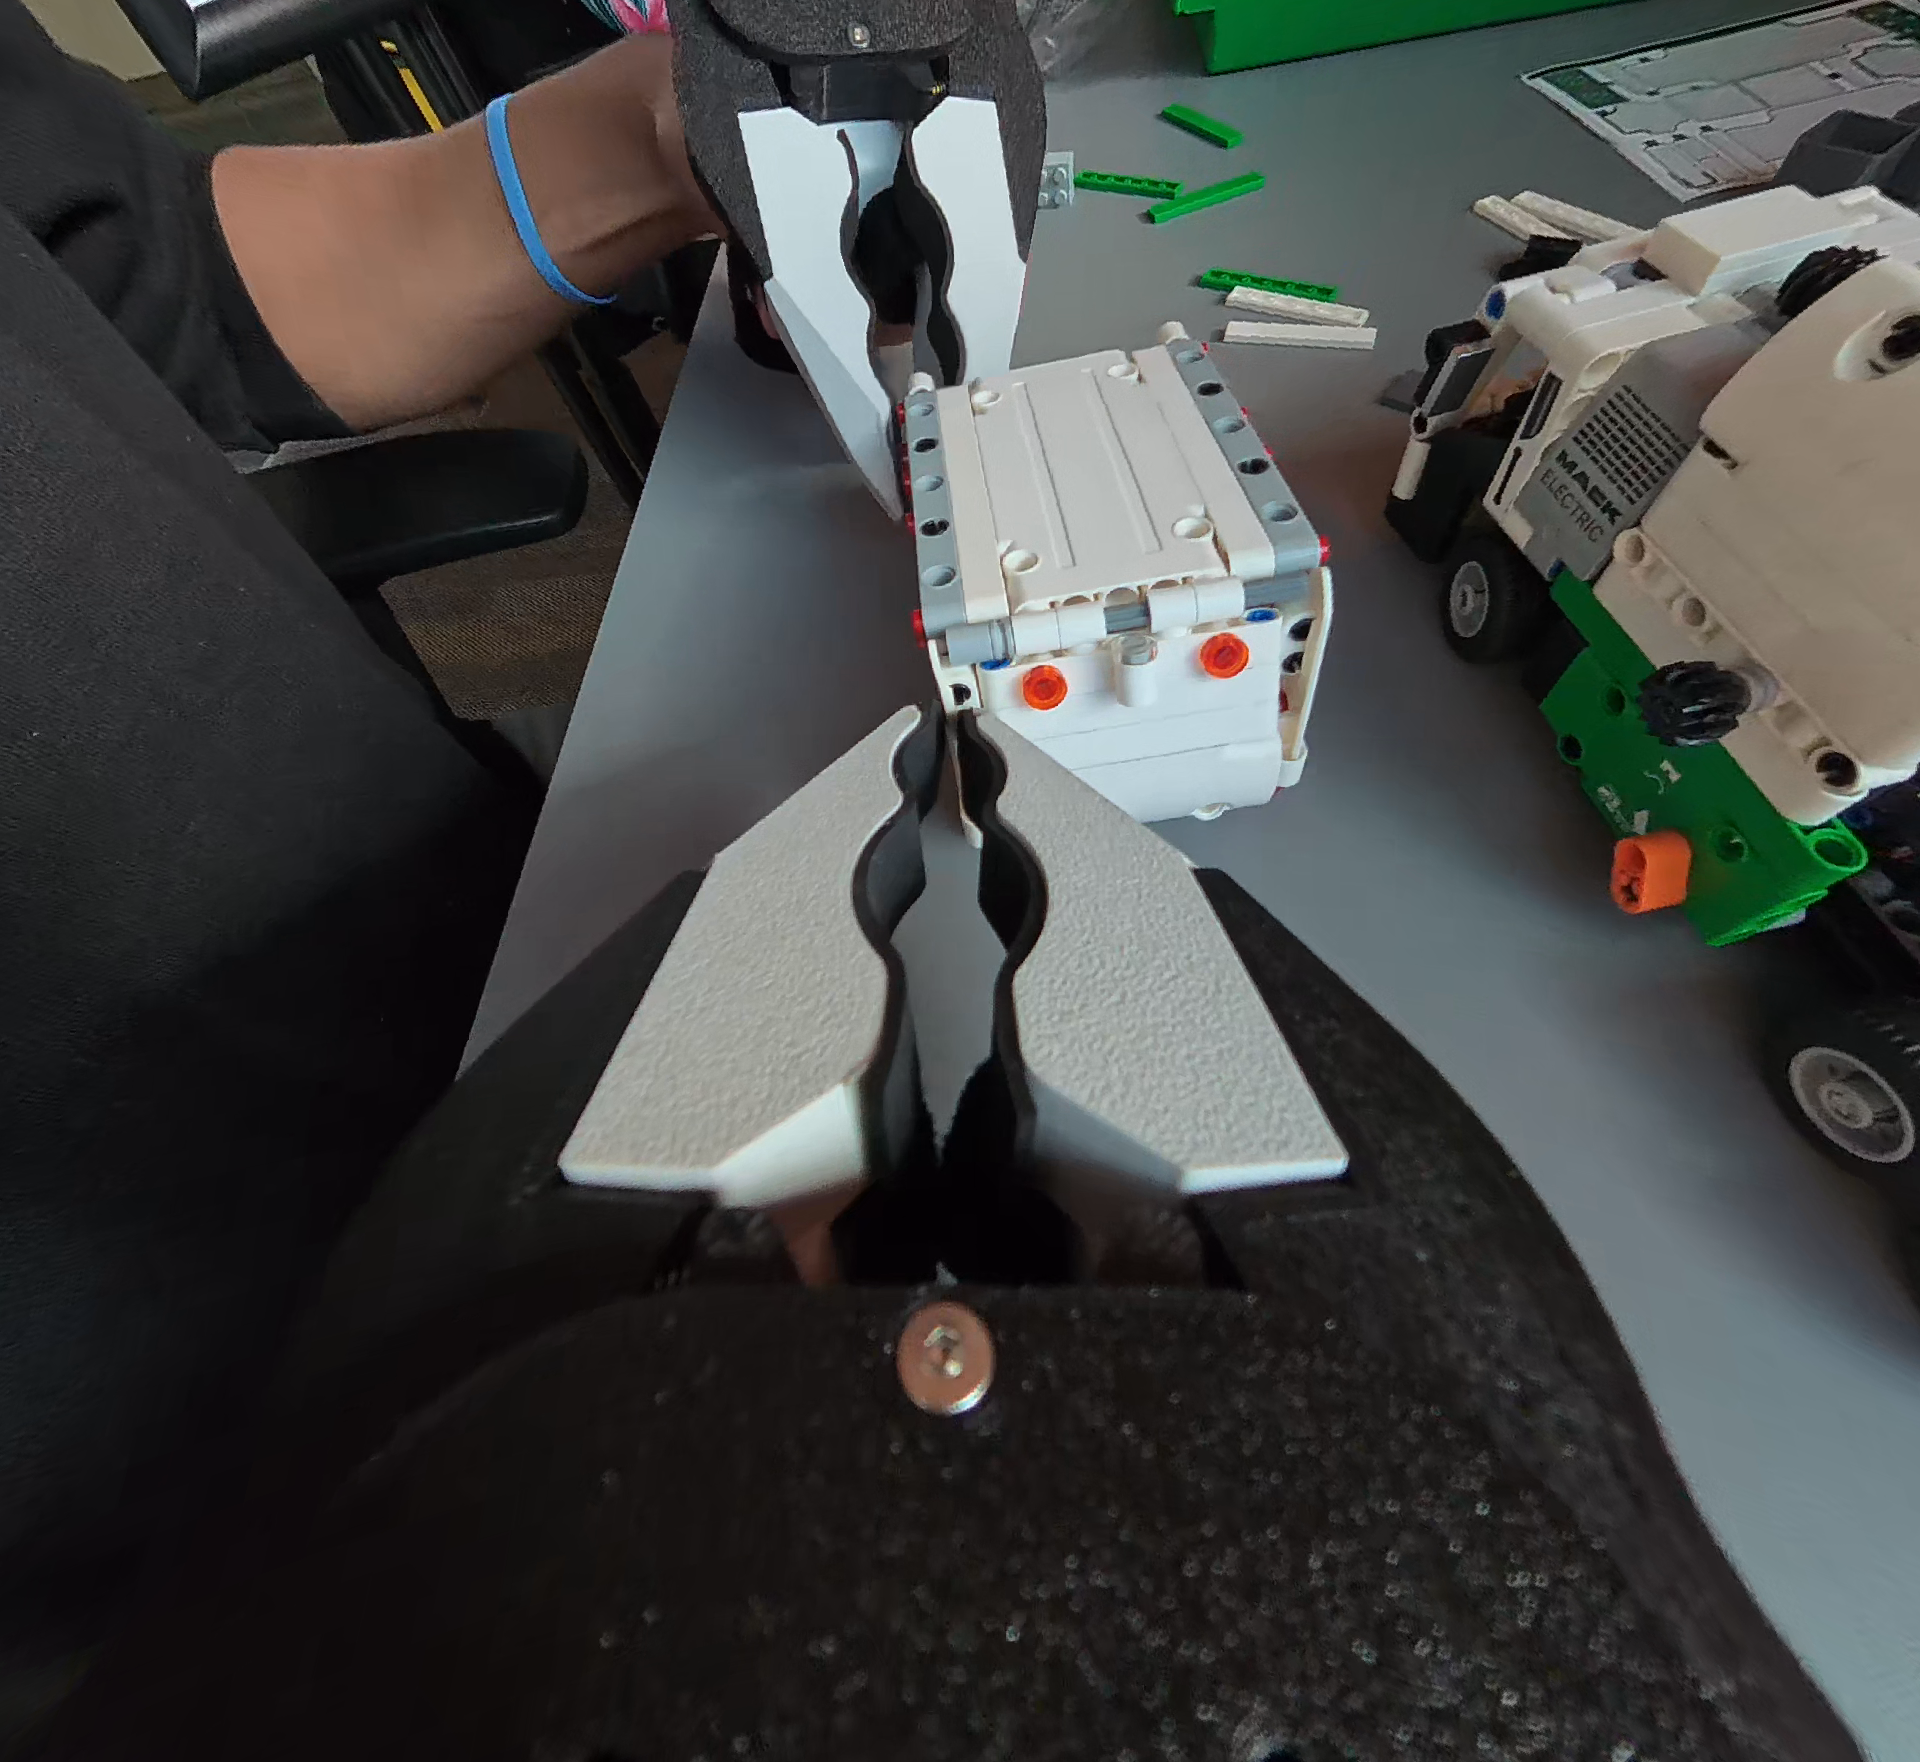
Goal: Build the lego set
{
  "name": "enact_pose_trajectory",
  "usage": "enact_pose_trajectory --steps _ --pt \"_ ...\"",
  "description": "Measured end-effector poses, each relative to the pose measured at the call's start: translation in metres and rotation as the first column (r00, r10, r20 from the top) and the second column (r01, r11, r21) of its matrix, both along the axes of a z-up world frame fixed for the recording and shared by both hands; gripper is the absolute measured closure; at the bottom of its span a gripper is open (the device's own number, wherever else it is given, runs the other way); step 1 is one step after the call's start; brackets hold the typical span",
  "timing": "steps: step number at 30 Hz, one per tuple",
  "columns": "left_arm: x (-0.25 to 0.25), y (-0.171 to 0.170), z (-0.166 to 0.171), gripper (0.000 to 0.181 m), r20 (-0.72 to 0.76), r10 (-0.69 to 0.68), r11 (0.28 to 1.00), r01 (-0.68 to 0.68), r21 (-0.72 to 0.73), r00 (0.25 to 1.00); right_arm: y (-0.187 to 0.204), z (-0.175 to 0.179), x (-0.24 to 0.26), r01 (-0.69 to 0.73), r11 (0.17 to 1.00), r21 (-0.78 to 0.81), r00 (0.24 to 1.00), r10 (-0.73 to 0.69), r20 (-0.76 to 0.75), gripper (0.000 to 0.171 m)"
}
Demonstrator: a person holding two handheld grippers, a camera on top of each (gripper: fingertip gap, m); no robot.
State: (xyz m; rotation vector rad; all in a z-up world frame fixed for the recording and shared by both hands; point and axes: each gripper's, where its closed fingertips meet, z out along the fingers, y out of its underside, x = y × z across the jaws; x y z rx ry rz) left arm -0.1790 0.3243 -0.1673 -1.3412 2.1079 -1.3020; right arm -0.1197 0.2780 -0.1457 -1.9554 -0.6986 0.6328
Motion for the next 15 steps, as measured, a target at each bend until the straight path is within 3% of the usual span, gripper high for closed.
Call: enact_pose_trajectory --steps 15 --pt "0.0057 -0.0011 -0.0079 0.175 0.002 -0.062 0.994 0.062 0.094 0.998 0.0038 -0.0007 0.0054 -0.019 1.0 0.011 1.0 0.019 -0.014 0.169"
